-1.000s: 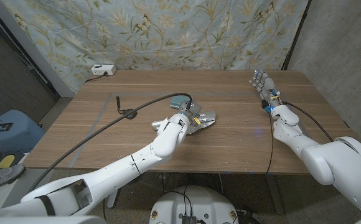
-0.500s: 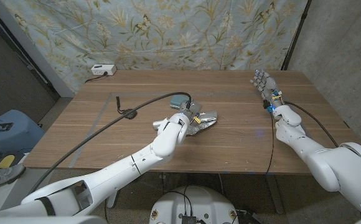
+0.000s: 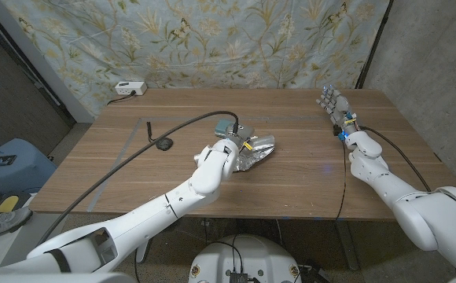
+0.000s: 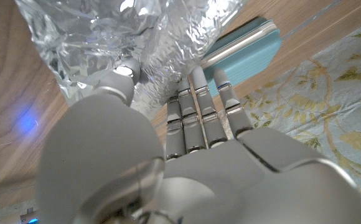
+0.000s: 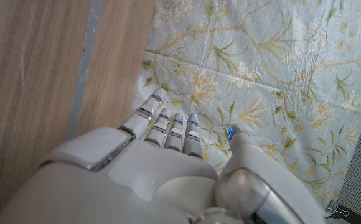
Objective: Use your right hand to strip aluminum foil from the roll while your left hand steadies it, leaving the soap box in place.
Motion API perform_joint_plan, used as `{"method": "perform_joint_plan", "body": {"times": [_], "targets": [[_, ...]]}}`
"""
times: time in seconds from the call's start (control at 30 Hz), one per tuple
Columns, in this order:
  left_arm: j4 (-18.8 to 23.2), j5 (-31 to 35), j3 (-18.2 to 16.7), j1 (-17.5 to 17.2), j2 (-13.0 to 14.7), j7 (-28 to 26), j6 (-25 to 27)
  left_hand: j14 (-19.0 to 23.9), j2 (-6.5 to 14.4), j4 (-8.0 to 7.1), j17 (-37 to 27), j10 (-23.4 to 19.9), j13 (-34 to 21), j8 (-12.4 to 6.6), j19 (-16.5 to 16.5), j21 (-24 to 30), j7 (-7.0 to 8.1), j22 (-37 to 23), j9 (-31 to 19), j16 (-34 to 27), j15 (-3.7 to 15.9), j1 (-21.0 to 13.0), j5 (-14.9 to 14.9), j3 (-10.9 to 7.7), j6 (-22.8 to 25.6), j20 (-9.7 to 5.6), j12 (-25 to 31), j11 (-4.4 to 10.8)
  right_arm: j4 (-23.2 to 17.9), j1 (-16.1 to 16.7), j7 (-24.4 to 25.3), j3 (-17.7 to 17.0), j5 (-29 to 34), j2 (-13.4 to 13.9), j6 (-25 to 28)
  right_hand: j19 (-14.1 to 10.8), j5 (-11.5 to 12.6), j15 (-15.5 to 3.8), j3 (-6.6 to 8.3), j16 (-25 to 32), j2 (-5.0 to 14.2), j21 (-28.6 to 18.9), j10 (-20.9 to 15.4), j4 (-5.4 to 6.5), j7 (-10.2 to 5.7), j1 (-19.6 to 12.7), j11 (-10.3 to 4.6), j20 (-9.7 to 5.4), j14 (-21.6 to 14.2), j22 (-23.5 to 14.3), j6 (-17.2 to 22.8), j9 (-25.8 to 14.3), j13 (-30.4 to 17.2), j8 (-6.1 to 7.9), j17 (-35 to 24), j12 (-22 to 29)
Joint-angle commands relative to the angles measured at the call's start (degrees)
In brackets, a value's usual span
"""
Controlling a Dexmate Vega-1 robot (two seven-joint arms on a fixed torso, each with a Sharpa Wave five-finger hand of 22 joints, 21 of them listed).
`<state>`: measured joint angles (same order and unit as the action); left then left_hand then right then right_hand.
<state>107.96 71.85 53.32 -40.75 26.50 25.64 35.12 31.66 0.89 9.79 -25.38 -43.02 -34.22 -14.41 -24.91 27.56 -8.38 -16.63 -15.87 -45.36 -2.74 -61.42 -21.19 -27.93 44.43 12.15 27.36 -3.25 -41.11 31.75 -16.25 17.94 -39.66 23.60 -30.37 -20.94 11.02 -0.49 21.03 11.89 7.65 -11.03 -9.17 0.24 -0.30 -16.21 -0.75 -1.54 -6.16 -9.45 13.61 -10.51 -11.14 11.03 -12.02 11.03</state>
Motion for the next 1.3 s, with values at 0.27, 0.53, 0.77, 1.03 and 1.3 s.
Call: {"method": "perform_joint_plan", "body": {"times": [0.27,0.53,0.77,1.03,1.3], "targets": [[1.5,-7.4,-1.4,1.0,1.1,-2.5,0.9,0.4,2.0,-0.43,0.0,-0.9,-2.6,-0.31,-0.5,0.5,0.01,-0.2,-0.6,0.2,0.21,-1.6,-0.1,0.04,0.9,-0.07,0.7,0.73,-7.3,2.8,4.6,0.6,1.1,2.0,2.9,-0.1,-0.1,-0.09,0.19,0.3,0.13,-0.1,-0.5,-0.52,0.09,0.2,0.03,0.26,-0.3,-0.3,0.4,-0.3,-0.1,0.19,-0.2,0.3],[1.6,-9.4,-1.5,1.4,1.7,-4.7,1.3,-0.5,1.9,-0.74,0.6,-0.4,-3.1,-0.20,0.8,0.3,-0.01,-0.1,-1.0,1.4,-0.35,-1.0,-0.2,0.18,0.9,0.10,0.9,0.45,-10.1,3.6,6.3,0.7,1.6,2.8,4.3,-0.1,-0.2,-0.01,0.21,0.3,0.16,-0.1,-0.5,-0.57,0.09,0.2,0.01,0.32,-0.3,-0.3,0.4,-0.3,-0.1,0.18,-0.2,0.3],[2.2,-12.6,-2.2,1.7,2.2,-5.7,1.8,-0.2,1.9,-0.60,1.2,-0.4,-3.4,-0.16,0.9,0.4,0.04,-0.1,-1.3,2.2,-0.32,-1.0,-0.3,-0.07,1.1,0.09,1.2,0.55,-13.1,4.4,7.8,0.9,2.2,3.9,5.6,-0.1,-0.2,-0.02,0.24,0.3,0.16,-0.1,-0.5,-0.65,0.07,0.2,0.03,0.37,-0.4,-0.3,0.4,-0.3,-0.1,0.17,-0.2,0.2],[2.9,-17.3,-3.2,2.0,3.0,-6.7,2.3,-1.9,1.4,-1.07,4.3,0.0,-4.1,0.13,0.6,1.1,-0.12,0.3,-1.9,6.4,-0.64,0.4,-0.5,-0.12,1.1,-0.10,1.9,0.40,-15.0,4.7,8.9,1.4,2.9,4.3,6.8,-0.1,-0.2,0.02,0.24,0.4,0.17,-0.1,-0.4,-0.68,0.08,0.3,0.11,0.40,-0.5,-0.3,0.4,-0.3,-0.1,0.15,-0.2,0.2],[2.7,-22.9,-4.2,2.6,3.1,-8.4,3.7,-2.2,1.3,-1.11,7.4,-0.1,-4.1,0.23,0.1,1.9,-0.32,0.6,-2.4,10.2,-1.39,1.3,-0.7,-0.37,1.5,0.06,2.3,0.50,-16.7,4.8,9.5,1.8,3.4,4.9,8.4,-0.1,-0.2,-0.02,0.30,0.4,0.20,-0.1,-0.4,-0.77,0.06,0.2,0.06,0.50,-0.5,-0.3,0.4,-0.3,-0.1,0.15,-0.2,0.2]]}}
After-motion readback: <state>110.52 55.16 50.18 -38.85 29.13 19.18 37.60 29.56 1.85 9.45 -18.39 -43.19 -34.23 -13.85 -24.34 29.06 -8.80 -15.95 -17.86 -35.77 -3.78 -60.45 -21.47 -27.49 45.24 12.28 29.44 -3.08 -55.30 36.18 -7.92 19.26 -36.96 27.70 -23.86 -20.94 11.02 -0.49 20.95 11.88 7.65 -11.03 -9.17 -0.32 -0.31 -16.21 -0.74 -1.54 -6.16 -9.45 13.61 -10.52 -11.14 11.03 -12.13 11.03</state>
